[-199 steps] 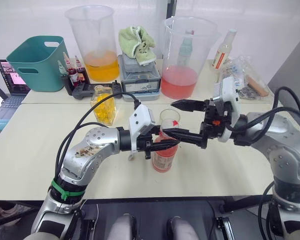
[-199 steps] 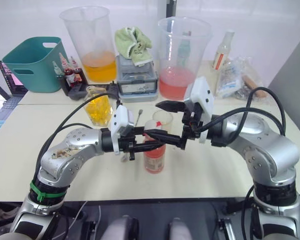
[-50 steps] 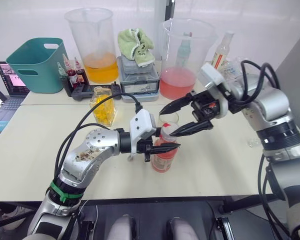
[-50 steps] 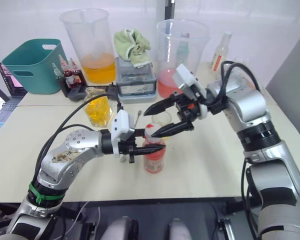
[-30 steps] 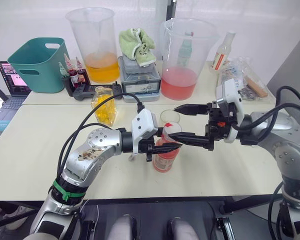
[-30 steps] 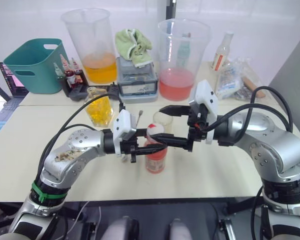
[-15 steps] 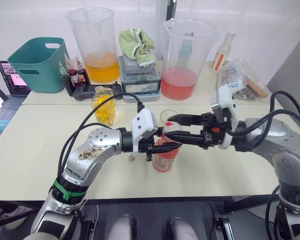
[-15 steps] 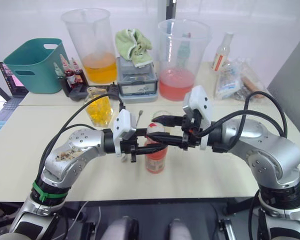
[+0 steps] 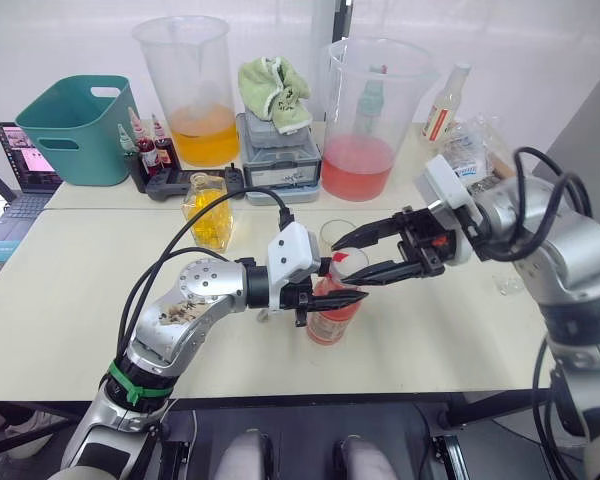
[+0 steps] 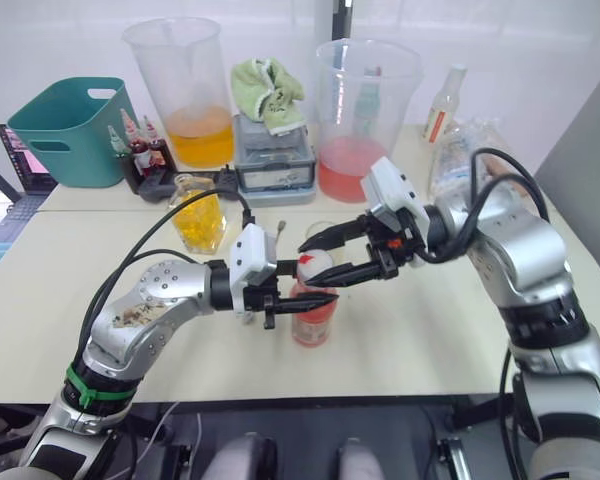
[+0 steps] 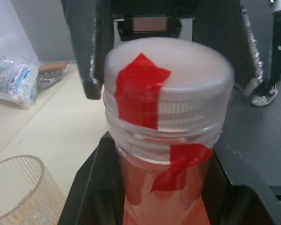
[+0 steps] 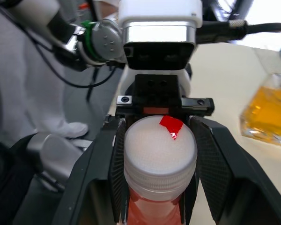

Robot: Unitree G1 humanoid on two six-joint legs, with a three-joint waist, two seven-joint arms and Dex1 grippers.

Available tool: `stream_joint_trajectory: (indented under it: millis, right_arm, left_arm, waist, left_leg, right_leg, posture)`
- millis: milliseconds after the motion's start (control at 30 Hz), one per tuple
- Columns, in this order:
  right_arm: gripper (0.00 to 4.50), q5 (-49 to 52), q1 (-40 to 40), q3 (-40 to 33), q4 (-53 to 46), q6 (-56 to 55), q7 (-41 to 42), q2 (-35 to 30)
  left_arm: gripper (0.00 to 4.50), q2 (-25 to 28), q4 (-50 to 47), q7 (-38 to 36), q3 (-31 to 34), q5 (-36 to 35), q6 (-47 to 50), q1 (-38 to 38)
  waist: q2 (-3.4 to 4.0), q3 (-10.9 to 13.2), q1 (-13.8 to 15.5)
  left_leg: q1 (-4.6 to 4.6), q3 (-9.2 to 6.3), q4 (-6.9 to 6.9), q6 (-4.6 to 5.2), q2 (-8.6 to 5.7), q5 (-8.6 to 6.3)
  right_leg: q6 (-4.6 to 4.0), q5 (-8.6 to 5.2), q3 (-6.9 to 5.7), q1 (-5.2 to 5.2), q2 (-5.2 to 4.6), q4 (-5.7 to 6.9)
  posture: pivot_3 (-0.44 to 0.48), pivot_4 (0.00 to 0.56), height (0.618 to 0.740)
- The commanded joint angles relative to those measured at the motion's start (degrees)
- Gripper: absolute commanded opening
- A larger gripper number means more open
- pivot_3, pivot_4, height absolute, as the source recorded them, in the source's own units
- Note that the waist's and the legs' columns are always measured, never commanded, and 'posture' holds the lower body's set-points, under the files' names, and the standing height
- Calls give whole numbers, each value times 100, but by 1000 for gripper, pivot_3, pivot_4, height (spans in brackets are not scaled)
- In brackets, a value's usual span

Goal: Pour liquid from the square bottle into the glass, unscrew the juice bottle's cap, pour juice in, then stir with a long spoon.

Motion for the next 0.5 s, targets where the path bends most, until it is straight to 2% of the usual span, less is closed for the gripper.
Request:
stream_joint_trajectory:
  millis: [33, 100, 167, 333, 367, 500]
  right_arm:
    - [1644, 70, -439, 575, 302, -24, 586, -101]
    - [1644, 248, -625, 706, 394, 33, 586, -151]
    - [2685, 397, -750, 687, 410, 165, 586, -179]
    - [4336, 252, -641, 141, 261, 132, 287, -6]
    - [4470, 258, -614, 87, 219, 155, 247, 8]
    - [4470, 799, 217, -837, -935, 1197, -1027, -290]
  left_arm:
    - [1563, 76, 66, 95, -63, 96, 197, 173]
    - [1563, 103, 5, 131, -30, 81, 225, 231]
    - [1563, 126, -45, 152, -9, 74, 229, 295]
    - [1563, 85, -42, 202, -50, 81, 249, 264]
    - [1563, 79, -40, 208, -55, 77, 252, 255]
    - [1563, 16, 134, 120, -98, 64, 187, 130]
  waist:
    - [0, 0, 4]
    - [0, 0, 3]
    - [0, 0, -2]
    - [0, 0, -9]
    - [0, 0, -4]
    - [-1, 0, 30]
  left_leg:
    - [0, -1, 0, 1, 1, -1]
    - [0, -5, 0, 4, 1, -4]
    - [-1, -5, -1, 5, 1, -5]
    - [-3, -5, -4, 5, 2, -6]
    - [-3, -5, -4, 5, 2, -6]
    - [-10, -16, -5, 5, -6, -6]
  right_leg:
    - [-1, 0, 0, -3, -3, 12]
    - [-1, 1, -2, -4, -6, 17]
    - [-2, 1, -2, -8, -10, 19]
    - [-5, 3, -4, -13, -26, 21]
    - [-6, 3, -6, -14, -34, 22]
    - [-6, 3, -34, -13, -90, 24]
  posture:
    - [0, 150, 740]
    - [0, 150, 740]
    - [0, 150, 740]
    - [0, 150, 740]
    - [0, 150, 740]
    - [0, 150, 740]
